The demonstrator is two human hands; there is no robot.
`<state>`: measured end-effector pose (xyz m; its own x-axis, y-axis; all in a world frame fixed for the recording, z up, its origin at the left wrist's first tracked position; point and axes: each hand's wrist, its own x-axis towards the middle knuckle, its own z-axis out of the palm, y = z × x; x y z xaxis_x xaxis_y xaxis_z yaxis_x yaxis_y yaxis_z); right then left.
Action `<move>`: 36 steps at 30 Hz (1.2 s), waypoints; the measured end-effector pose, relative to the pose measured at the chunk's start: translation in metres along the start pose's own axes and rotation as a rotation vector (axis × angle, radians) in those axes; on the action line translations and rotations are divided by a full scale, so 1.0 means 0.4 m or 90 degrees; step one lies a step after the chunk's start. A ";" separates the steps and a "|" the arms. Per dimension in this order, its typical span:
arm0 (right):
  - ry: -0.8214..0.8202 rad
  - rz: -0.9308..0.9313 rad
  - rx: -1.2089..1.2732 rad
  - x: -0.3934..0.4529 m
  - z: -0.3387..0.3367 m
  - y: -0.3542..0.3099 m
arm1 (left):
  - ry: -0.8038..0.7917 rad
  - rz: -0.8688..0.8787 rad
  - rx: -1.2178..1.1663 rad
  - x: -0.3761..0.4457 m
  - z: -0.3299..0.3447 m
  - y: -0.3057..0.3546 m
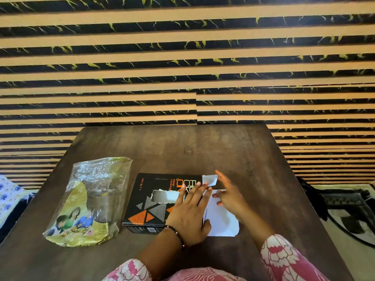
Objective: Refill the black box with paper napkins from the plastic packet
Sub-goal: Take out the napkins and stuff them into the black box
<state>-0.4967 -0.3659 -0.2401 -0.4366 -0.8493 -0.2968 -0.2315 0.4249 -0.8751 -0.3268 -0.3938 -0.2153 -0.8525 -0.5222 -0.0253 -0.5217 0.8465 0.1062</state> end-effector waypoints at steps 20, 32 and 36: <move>-0.186 -0.088 -0.051 -0.104 0.013 0.084 | -0.024 -0.105 0.011 0.037 -0.003 0.011; -0.029 -0.005 0.055 -0.108 0.009 0.112 | -0.043 -0.099 0.025 0.029 -0.007 0.013; 0.191 0.021 -0.019 -0.117 0.006 0.098 | -0.043 -0.105 0.022 0.030 -0.009 0.019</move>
<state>-0.4834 -0.3103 -0.2615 -0.6812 -0.7056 -0.1951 -0.2359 0.4638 -0.8539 -0.3410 -0.3942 -0.2111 -0.7555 -0.6464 -0.1068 -0.6539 0.7542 0.0604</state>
